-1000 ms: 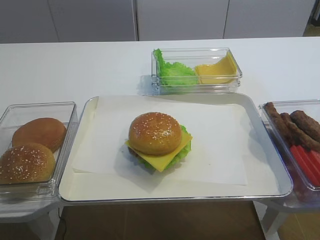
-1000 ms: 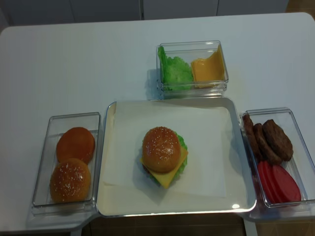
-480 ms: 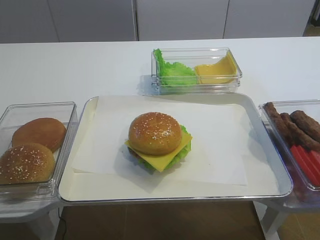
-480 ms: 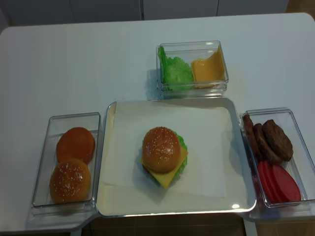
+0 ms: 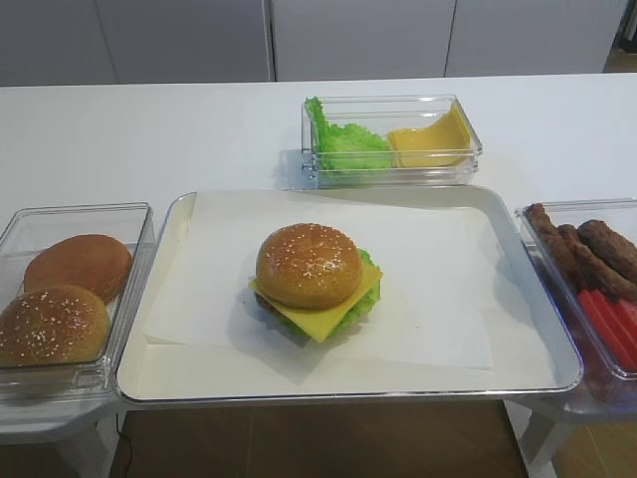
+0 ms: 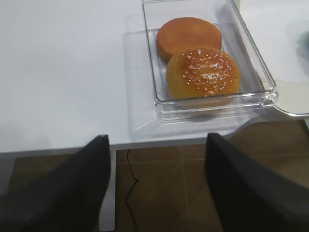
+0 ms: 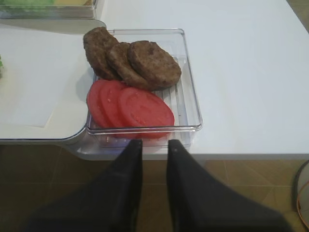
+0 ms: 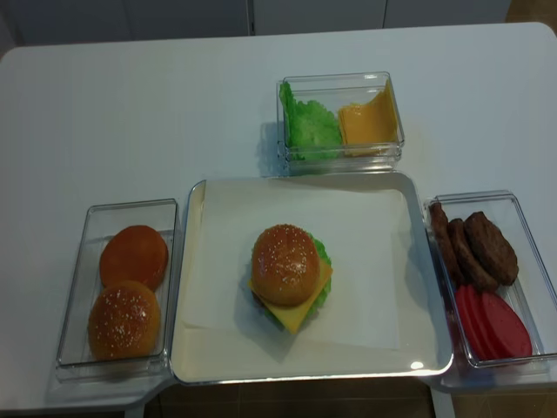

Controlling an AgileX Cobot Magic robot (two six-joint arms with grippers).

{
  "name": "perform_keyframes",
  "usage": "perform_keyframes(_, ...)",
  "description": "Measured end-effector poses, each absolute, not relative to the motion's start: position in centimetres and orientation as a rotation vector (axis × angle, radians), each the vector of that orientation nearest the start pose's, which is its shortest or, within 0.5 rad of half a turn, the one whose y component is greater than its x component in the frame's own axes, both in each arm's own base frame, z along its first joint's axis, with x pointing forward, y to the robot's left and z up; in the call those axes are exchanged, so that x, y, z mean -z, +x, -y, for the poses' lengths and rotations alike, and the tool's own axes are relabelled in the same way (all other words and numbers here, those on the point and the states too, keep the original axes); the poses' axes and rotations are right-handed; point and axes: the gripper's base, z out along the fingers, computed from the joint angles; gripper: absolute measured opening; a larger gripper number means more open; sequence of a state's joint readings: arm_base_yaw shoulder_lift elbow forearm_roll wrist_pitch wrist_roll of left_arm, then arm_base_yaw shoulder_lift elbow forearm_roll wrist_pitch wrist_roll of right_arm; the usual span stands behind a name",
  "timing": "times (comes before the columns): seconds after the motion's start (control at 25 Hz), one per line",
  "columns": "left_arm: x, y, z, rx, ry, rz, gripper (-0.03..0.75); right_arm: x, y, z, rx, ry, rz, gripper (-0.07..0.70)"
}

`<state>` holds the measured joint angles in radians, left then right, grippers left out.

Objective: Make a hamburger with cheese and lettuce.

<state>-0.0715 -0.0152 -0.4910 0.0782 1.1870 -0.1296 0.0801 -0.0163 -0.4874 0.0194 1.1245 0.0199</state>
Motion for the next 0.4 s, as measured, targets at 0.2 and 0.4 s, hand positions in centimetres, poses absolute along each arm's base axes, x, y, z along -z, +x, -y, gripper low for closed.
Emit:
perform_keyframes(0.2,-26.50,-1.16,-0.74,0.020,-0.071,-2.160,0.459,-26.86,-0.88,-0.09,-0.083,-0.065,-2.104,0.134)
perform_keyframes(0.4,-26.50,-1.16,-0.74,0.020,-0.071,-2.160,0.459,-26.86,-0.88,-0.09,-0.083,-0.065,-2.104,0.135)
